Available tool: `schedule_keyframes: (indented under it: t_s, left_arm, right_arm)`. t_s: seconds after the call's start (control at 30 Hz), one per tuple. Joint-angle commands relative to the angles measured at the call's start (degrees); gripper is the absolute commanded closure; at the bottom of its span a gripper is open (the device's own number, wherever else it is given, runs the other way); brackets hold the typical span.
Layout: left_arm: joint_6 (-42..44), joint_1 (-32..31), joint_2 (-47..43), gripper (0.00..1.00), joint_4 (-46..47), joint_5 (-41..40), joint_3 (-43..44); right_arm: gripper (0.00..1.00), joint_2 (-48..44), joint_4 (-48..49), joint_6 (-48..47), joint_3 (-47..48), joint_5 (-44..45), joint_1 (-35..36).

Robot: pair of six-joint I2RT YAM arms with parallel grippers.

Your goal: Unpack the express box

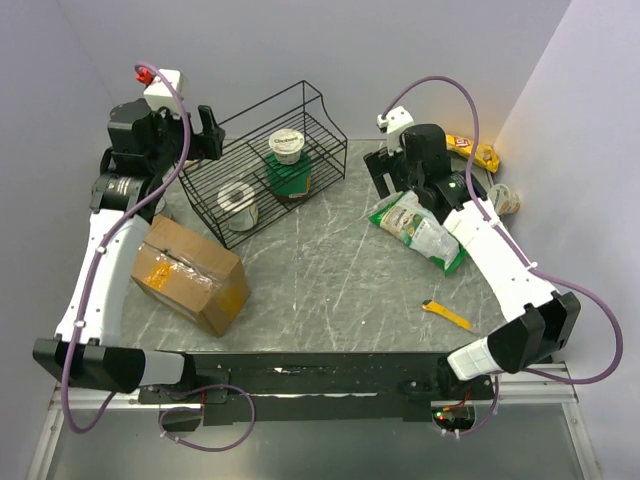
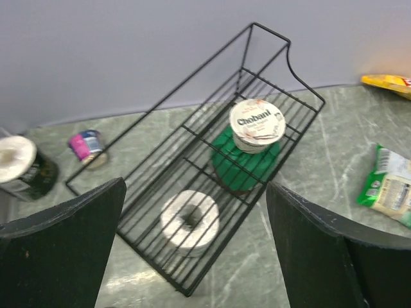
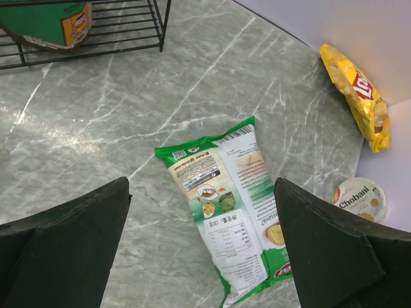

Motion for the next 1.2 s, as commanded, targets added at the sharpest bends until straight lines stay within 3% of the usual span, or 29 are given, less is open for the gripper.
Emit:
schedule_keyframes:
  t_s: [0.0,0.17,0.3,0.43,0.47,0.53,0.57,0.63,0.67,0.77,0.9,1.17]
  left_arm:
    - [3.87,-0.09,-6.01,0.04,-0.47,-4.25,-0.03]
    - [8.78,-0.01,-7.43,0.04,-7.14,-13.37,3.04]
    - [12.57,0.17,-11.81,0.04,-11.28,-20.68,-0.90]
    - [12.67,3.06,-15.78,0.04,-14.53,-20.17,-7.75]
    - [12.31,6.55,-15.61,0.04,-15.14,-19.21,-8.29]
    - [11.35,12.53,-14.38,0.03,-17.07,-12.05,-7.77]
    - [11.17,19.61,-13.24,0.04,-19.87,-8.69,-6.98]
    - [11.60,27.38,-9.38,0.02,-23.22,1.65,-4.27]
    - [12.57,34.64,-6.93,0.01,-27.15,5.89,-3.55]
    - [19.58,45.82,-4.10,0.03,-32.97,19.62,-4.15]
    - [26.71,51.23,-0.67,0.03,-38.61,25.96,-11.09]
    - [38.41,51.15,5.13,0.02,-45.91,36.25,-19.71]
  right_arm:
    - [0.00,-2.85,1.61,1.07,2.67,-0.33,0.55]
    - [0.00,-2.41,0.04,-1.82,4.60,-4.36,0.64]
    - [0.00,-2.41,-3.21,-4.20,5.75,-14.62,0.55]
    - [0.00,-1.53,-5.24,-4.38,7.06,-20.97,0.55]
    - [0.00,-1.18,-5.94,-4.90,7.50,-22.29,0.81]
    - [0.00,-0.48,-7.52,-5.08,8.55,-25.19,0.90]
    - [0.00,-0.39,-8.05,-4.73,8.73,-26.17,0.90]
    - [0.00,0.05,-8.76,-4.73,8.56,-28.53,0.99]
    - [0.00,0.14,-8.67,-4.47,8.21,-30.11,0.99]
    - [0.00,0.05,-6.92,-3.24,6.81,-31.79,1.08]
    - [0.00,1.01,-6.12,-1.48,6.01,-33.38,1.34]
    - [0.00,-1.44,-7.17,-0.86,1.10,-32.86,1.60]
